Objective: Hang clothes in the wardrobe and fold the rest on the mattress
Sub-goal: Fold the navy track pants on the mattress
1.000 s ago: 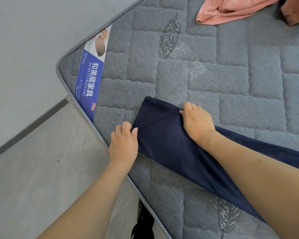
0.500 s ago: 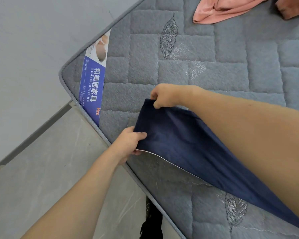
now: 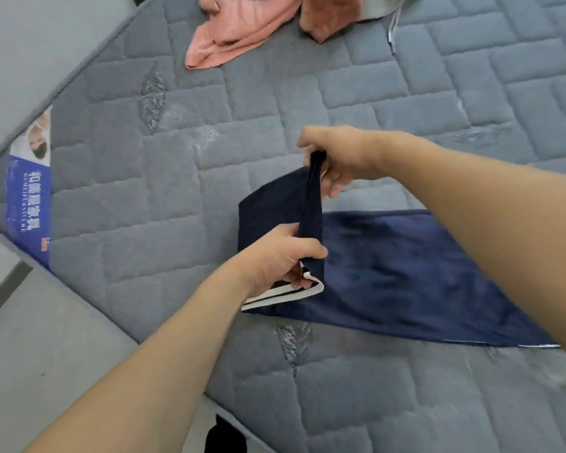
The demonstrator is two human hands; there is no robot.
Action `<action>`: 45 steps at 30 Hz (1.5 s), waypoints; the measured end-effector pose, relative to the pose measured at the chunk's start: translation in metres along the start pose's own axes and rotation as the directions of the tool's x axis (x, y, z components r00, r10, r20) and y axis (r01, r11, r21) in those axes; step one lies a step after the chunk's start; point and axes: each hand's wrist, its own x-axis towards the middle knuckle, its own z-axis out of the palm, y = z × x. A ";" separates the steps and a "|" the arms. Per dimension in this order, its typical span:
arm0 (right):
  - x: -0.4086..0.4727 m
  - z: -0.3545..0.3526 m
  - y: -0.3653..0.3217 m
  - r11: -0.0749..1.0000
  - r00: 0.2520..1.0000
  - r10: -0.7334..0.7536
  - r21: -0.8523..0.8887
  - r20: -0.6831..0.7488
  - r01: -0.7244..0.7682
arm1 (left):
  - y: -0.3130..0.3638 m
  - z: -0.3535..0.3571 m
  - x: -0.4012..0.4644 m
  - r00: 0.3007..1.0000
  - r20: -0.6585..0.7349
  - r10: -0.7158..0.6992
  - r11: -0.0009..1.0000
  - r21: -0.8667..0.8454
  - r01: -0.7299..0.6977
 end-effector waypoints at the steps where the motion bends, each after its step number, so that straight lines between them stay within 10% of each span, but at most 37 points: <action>1: -0.024 -0.023 0.027 1.000 1.000 -0.015 0.007 -0.017 0.015 | 0.001 0.036 0.012 1.000 0.023 0.008 0.999 0.032 -0.008; 8: -0.181 -0.162 0.251 0.978 0.919 0.196 0.132 -0.342 -0.159 | -0.012 0.286 0.090 0.920 0.385 -0.077 0.991 0.128 0.030; 11: -0.221 -0.206 0.341 0.951 0.762 0.309 0.204 -0.570 -0.232 | -0.013 0.328 0.132 0.982 0.189 0.018 0.913 0.398 -0.094; 14: -0.227 -0.216 0.410 0.910 0.563 0.412 0.354 -0.716 -0.216 | -0.012 0.308 0.174 0.931 -0.176 0.320 0.556 0.831 -0.034; 18: -0.207 -0.185 0.464 0.871 0.552 0.491 0.388 -0.674 -0.301 | -0.028 0.256 0.207 0.898 -0.313 0.308 0.168 0.947 0.273; 25: -0.226 -0.183 0.453 0.914 0.428 0.065 -0.119 -0.902 -0.388 | -0.063 0.226 0.218 0.875 -0.305 0.376 0.134 0.952 0.274; 29: -0.244 -0.156 0.477 0.779 0.440 0.158 -0.162 -0.884 -0.606 | -0.068 0.222 0.212 0.885 -0.253 0.390 0.105 0.967 0.230; 34: -0.221 -0.096 0.447 0.785 0.125 -0.032 -0.102 -0.992 -0.610 | -0.046 0.192 0.211 0.847 -0.284 0.450 0.150 0.959 0.242; 36: -0.199 -0.044 0.409 0.853 0.182 -0.245 -0.301 -0.952 -0.426 | -0.032 0.173 0.211 0.851 -0.331 0.407 0.214 0.941 0.264; 41: -0.140 0.122 0.329 0.700 0.770 -0.440 -0.714 -0.461 -0.027 | -0.010 0.133 0.208 0.954 -0.190 0.232 0.230 0.964 0.136; 45: -0.099 0.155 0.291 0.796 0.728 -0.132 -0.509 -0.673 -0.327 | -0.011 0.112 0.200 0.988 -0.118 0.103 0.580 0.814 0.037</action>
